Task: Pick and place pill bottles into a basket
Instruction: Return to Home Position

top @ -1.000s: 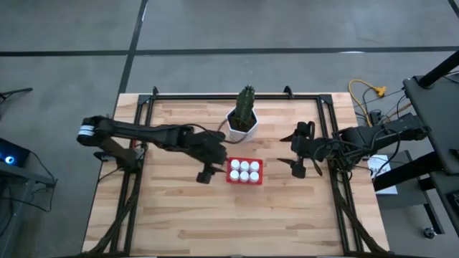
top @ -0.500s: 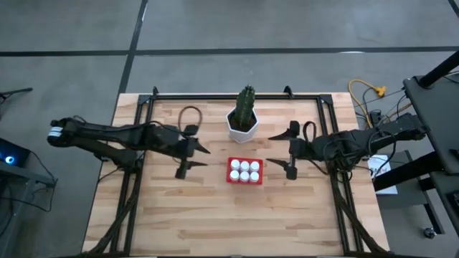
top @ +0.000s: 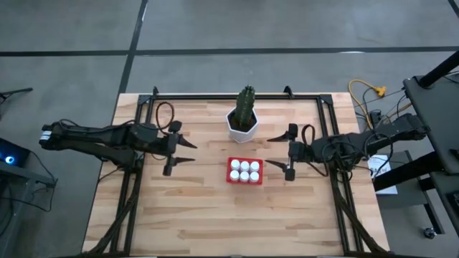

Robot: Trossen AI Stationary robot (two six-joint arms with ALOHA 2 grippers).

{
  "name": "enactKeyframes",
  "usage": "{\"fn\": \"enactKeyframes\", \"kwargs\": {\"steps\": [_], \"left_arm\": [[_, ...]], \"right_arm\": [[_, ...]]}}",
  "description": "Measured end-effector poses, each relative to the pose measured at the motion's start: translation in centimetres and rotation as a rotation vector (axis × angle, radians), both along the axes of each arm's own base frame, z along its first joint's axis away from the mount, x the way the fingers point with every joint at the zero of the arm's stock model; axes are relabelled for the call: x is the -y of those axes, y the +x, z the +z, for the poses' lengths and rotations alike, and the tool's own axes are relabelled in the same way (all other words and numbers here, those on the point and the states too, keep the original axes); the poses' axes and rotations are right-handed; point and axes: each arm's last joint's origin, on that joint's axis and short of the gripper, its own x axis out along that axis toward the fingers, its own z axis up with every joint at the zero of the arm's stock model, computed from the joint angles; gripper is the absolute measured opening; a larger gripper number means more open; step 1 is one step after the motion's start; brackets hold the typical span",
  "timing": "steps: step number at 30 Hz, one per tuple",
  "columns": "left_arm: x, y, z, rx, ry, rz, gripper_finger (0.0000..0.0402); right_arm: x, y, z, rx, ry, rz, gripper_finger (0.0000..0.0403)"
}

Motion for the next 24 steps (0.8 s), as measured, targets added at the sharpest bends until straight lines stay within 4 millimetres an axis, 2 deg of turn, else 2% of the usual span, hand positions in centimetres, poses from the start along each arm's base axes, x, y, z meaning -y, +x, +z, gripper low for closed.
{"fn": "enactKeyframes", "kwargs": {"steps": [3, 6, 9, 15, 17, 24], "left_arm": [[0.0, -0.4, -0.4, 0.029, 0.001, 0.002, 0.0179], [-0.1, -0.8, -1.2, 0.027, 0.007, 0.009, 0.0155], [-0.1, -1.2, -2.1, 0.032, 0.007, 0.010, 0.0115], [0.1, -1.9, -3.0, 0.087, -0.021, -0.079, 0.0020], [0.2, -2.1, -3.3, 0.117, -0.032, -0.118, 0.0006], [0.2, -3.2, -4.3, 0.194, -0.043, -0.134, 0.0001]], "right_arm": [[0.0, 0.0, -0.7, -0.003, -0.001, 0.000, 0.0307], [0.0, -0.1, -1.3, 0.017, 0.000, 0.003, 0.0264], [0.0, -0.2, -2.4, 0.024, -0.010, 0.017, 0.0201], [-0.3, -0.4, -4.3, 0.097, -0.003, 0.176, 0.0063], [-0.3, -0.6, -5.0, 0.135, -0.007, 0.195, 0.0024], [0.2, -2.3, -6.3, 0.245, -0.008, 0.202, 0.0009]]}}
